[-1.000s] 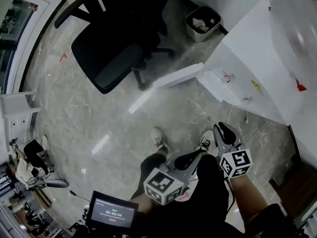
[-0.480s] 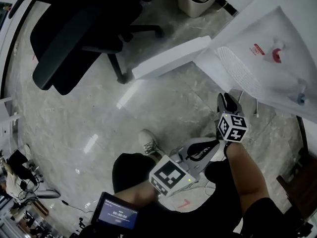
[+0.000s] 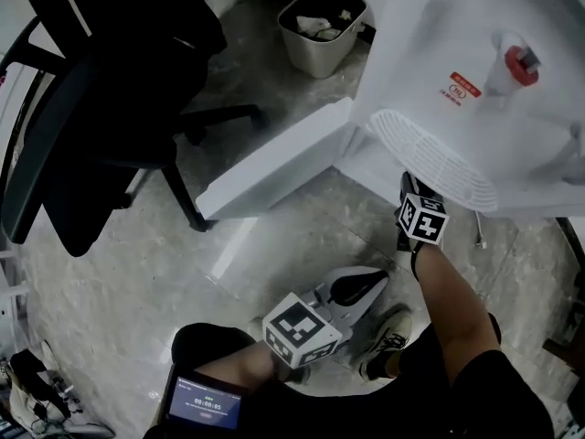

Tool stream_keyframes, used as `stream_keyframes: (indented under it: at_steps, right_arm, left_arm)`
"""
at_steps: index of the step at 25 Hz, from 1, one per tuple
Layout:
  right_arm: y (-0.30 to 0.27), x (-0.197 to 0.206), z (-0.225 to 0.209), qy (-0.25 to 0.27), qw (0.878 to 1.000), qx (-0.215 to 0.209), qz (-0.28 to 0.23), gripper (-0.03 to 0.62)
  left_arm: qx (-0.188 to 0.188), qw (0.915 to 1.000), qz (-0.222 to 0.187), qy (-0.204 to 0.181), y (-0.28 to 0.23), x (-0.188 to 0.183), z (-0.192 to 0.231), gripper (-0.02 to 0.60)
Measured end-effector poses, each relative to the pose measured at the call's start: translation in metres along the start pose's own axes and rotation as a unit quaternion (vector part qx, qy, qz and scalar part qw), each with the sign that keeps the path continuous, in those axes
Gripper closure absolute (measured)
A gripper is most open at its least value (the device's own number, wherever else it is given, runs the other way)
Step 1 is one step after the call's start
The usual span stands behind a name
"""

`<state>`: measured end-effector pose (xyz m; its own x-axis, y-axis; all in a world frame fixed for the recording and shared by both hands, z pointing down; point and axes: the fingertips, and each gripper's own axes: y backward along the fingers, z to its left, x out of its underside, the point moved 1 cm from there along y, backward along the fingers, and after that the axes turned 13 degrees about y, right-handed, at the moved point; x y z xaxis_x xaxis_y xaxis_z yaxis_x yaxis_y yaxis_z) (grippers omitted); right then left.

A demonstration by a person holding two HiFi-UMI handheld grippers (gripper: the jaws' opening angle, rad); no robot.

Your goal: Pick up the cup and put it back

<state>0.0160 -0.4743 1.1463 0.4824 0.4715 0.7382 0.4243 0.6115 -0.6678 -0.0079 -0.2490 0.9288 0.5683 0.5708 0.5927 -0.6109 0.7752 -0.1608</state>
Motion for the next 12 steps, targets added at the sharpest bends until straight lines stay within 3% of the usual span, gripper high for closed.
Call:
stream_keyframes:
  at_steps: [7, 8, 12]
  right_arm:
    - [-0.038, 0.020, -0.006, -0.048, 0.998, 0.014, 0.023, 0.468]
    - [-0.043, 0.020, -0.008, -0.050, 0.998, 0.013, 0.024, 0.471]
    - [-0.050, 0.026, -0.009, -0.043, 0.998, -0.001, 0.036, 0.500]
  left_arm:
    - [0.041, 0.9989, -0.020, 0.009, -0.006, -0.025, 0.009, 0.569]
    - [0.049, 0.9985, -0.023, 0.004, -0.007, -0.030, 0.006, 0.531]
    - [0.053, 0.9986, -0.005, 0.002, -0.009, -0.019, 0.006, 0.540]
